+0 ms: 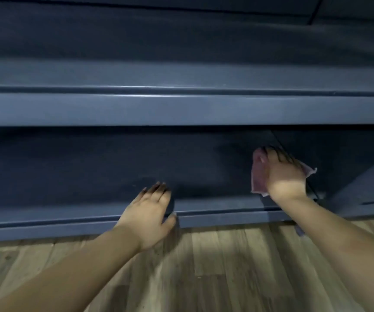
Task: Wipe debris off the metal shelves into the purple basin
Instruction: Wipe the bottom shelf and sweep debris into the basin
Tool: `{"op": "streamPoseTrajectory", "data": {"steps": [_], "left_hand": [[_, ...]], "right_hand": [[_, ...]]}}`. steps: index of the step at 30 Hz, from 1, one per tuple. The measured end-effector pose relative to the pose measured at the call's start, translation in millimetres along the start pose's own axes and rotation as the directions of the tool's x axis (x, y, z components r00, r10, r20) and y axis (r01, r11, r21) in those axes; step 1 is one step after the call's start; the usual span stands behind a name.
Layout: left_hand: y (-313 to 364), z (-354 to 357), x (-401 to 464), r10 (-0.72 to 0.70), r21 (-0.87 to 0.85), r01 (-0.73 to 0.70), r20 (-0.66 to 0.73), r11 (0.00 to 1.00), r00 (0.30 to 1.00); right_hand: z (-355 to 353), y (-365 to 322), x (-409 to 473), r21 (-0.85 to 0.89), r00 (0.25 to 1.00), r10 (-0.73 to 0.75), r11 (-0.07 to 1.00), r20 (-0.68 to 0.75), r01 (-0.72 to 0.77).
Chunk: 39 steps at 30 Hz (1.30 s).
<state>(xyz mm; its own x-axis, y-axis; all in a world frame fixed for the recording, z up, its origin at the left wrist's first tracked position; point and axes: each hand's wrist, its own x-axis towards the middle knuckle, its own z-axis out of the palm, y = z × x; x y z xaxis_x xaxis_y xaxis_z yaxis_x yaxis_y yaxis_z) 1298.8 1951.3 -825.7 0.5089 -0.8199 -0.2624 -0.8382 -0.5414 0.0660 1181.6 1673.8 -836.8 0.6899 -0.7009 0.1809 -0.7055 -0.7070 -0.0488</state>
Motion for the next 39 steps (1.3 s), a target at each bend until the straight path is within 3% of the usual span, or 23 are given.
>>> {"op": "streamPoseTrajectory", "data": {"steps": [2,6,8,12,16,21,25,30,36,39], "left_hand": [[8,5,9,-0.037,-0.017,0.037,0.002,0.999,0.999],[15,9,16,-0.106,-0.037,0.107,0.031,0.994,0.994],[14,11,21,-0.103,-0.029,0.104,0.044,0.994,0.994],[4,15,35,-0.044,-0.012,0.044,0.002,0.999,0.999],[-8,22,53,-0.015,-0.035,0.012,-0.074,0.999,0.997],[-23,40,69,0.065,-0.032,-0.072,-0.165,0.997,0.984],[-29,51,76,0.134,-0.087,-0.156,-0.213,0.984,0.968],[-30,58,80,0.163,-0.053,-0.182,-0.25,0.982,0.954],[-30,55,76,0.152,0.002,-0.159,-0.317,0.987,0.936],[-30,54,73,0.122,0.007,-0.127,-0.318,0.992,0.94]], "right_hand": [[20,-3,11,0.051,0.999,-0.027,0.998,-0.024,0.028],[50,-34,2,0.271,0.988,-0.127,0.957,0.085,0.099],[48,-44,4,0.238,0.984,-0.158,0.962,0.077,0.136],[33,-32,23,0.299,0.954,-0.198,0.946,0.223,0.126],[32,-22,34,0.098,0.953,-0.201,0.978,0.226,0.183],[45,-32,29,0.186,0.933,-0.121,0.981,0.339,0.06],[49,-35,21,0.136,0.936,-0.108,0.989,0.335,0.066],[58,-41,25,0.242,0.98,-0.042,0.97,0.197,-0.007],[65,-115,9,0.345,0.945,-0.304,0.905,0.117,0.248],[58,-131,7,0.383,0.946,-0.282,0.901,0.161,0.203]]}}
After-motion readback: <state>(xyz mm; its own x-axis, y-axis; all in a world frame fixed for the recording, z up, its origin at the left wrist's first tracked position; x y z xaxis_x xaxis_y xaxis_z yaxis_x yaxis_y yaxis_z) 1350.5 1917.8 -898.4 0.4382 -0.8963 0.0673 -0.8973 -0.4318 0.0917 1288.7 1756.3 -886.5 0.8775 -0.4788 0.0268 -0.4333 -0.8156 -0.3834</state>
